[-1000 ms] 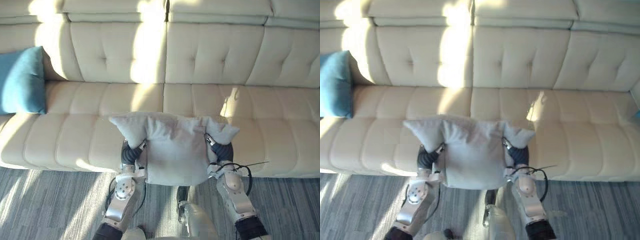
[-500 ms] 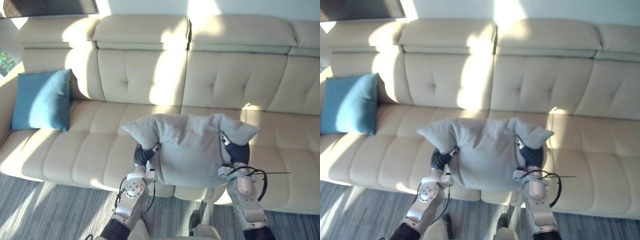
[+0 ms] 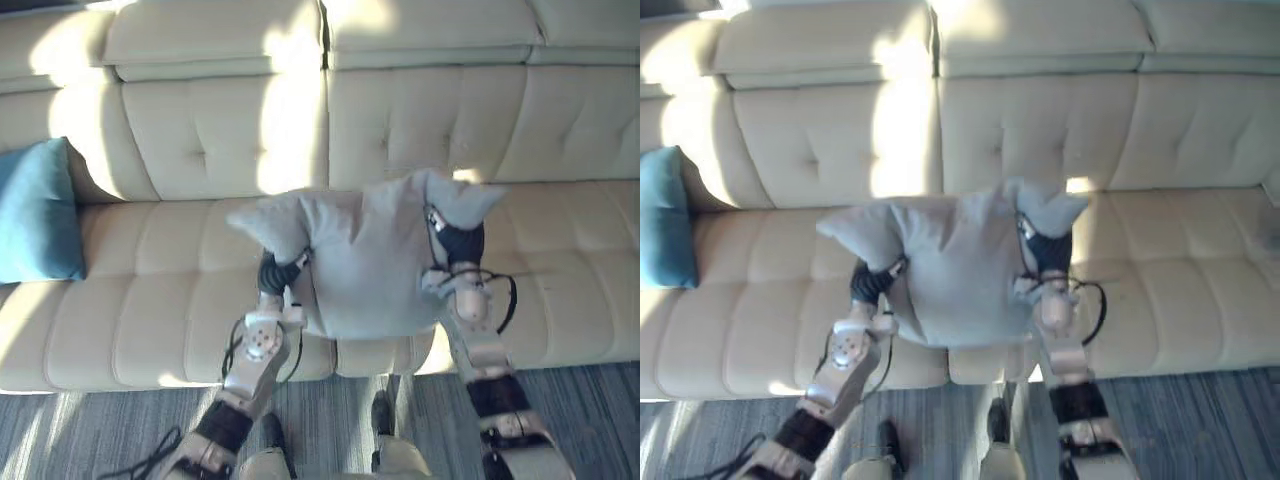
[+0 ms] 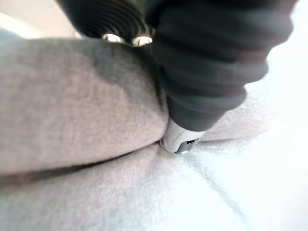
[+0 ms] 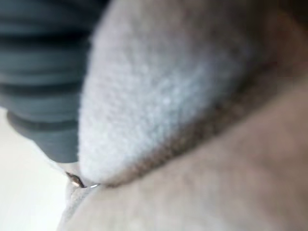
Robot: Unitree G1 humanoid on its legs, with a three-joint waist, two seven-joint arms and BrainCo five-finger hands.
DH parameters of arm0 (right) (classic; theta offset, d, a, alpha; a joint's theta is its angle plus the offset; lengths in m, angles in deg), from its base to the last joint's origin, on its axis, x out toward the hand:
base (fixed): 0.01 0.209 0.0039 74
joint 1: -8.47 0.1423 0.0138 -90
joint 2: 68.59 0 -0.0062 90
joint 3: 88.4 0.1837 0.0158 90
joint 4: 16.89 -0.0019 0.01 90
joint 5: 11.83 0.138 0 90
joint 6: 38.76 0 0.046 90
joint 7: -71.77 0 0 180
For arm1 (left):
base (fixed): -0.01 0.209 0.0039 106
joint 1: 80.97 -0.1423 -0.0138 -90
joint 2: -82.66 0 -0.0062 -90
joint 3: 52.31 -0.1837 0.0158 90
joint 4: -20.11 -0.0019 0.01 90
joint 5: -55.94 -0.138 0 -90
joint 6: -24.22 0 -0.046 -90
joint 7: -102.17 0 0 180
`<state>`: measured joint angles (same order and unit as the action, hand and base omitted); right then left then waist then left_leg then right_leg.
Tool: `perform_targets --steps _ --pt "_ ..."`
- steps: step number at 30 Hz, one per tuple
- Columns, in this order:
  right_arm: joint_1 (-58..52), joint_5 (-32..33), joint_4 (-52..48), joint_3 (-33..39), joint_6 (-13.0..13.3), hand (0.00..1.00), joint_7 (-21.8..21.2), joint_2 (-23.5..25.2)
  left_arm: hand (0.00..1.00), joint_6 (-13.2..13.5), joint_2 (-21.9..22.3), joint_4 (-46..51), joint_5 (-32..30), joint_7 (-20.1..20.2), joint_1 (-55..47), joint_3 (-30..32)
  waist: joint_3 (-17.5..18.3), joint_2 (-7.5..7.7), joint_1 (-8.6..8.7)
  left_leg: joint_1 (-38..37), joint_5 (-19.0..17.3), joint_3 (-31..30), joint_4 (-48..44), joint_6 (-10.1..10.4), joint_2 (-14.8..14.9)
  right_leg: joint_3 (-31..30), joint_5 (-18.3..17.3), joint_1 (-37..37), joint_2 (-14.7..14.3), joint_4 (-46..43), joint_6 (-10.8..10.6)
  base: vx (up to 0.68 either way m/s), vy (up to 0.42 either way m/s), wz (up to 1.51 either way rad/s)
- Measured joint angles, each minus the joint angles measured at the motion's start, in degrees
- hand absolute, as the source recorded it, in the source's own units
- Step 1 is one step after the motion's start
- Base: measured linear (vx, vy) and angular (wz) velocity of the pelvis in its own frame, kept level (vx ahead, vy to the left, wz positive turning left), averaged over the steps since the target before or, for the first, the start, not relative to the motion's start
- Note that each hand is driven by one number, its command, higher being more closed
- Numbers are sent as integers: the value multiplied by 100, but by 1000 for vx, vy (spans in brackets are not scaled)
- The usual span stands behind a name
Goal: Pick up cushions and gather them together orderly.
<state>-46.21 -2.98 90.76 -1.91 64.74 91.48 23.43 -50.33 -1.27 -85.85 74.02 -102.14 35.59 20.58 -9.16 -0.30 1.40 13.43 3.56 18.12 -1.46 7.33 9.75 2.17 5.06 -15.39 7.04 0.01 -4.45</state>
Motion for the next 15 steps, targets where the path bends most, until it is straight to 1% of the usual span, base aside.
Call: perform_targets --steps 2,3,4,5,6,7,8,10,11,12,14,15 --pt "1124 4 446 7 7 100 126 -134 100 44 -207 -193 -46 -184 891 301 -285 -17 -13 395 15 -56 -260 -21 46 31 38 -328 -11 -162 10 -180 -50 8" --pt "1508 6 644 4 5 100 161 -209 100 47 -274 -283 -60 -244 1209 399 -307 -21 -18 611 29 -129 -352 -39 66 48 66 -502 -20 -216 22 -208 -58 13" --pt "2016 9 867 18 4 100 197 -273 100 50 -337 -402 -63 -324 1663 538 -426 -20 -55 776 93 -147 -375 -49 76 70 96 -669 -26 -268 35 -157 -41 16" --pt "2442 11 1052 37 5 100 256 -350 100 58 -400 -485 -109 -420 2023 660 -635 -23 -72 802 142 -175 -371 -65 75 99 103 -691 -25 -312 42 -127 -20 14" --pt "2703 10 1170 58 6 100 290 -363 100 89 -425 -574 -162 -469 2248 725 -728 -26 -91 851 164 -201 -370 -70 73 115 102 -757 -23 -359 43 -99 -9 13" --pt "3057 13 1370 75 8 100 323 -392 100 177 -478 -746 -241 -536 2556 785 -741 -26 -99 1028 213 -257 -369 -81 65 134 102 -946 -13 -430 43 -116 -4 16" --pt "3377 17 1537 94 14 100 360 -455 100 188 -513 -919 -294 -591 2888 895 -792 -42 -106 1195 293 -318 -368 -91 52 201 108 -1099 1 -495 50 -78 2 23" --pt "3855 27 1836 128 18 100 428 -482 100 188 -561 -1217 -343 -705 3428 988 -1074 -41 -114 1265 360 -402 -363 -88 52 268 107 -1176 6 -609 50 -81 6 20" --pt "4110 28 2035 127 23 100 460 -477 100 198 -595 -1395 -347 -741 3655 1099 -1157 -57 -121 1362 387 -454 -365 -98 44 314 106 -1282 22 -671 51 -85 2 14" --pt "4282 30 2183 128 32 100 474 -482 100 212 -640 -1561 -346 -787 3841 1119 -1170 -80 -117 1479 424 -478 -364 -108 35 347 106 -1395 34 -708 51 -76 0 14" --pt "4650 50 2536 128 46 100 507 -477 100 212 -744 -1951 -344 -806 4279 1174 -1233 -80 -124 1733 509 -524 -358 -131 19 375 106 -1682 56 -825 51 -53 -1 11" --pt "4908 92 2786 144 53 100 515 -476 100 209 -799 -2159 -343 -811 4572 1187 -1434 -82 -125 1769 549 -547 -352 -140 9 391 106 -1731 70 -875 51 -56 0 10"
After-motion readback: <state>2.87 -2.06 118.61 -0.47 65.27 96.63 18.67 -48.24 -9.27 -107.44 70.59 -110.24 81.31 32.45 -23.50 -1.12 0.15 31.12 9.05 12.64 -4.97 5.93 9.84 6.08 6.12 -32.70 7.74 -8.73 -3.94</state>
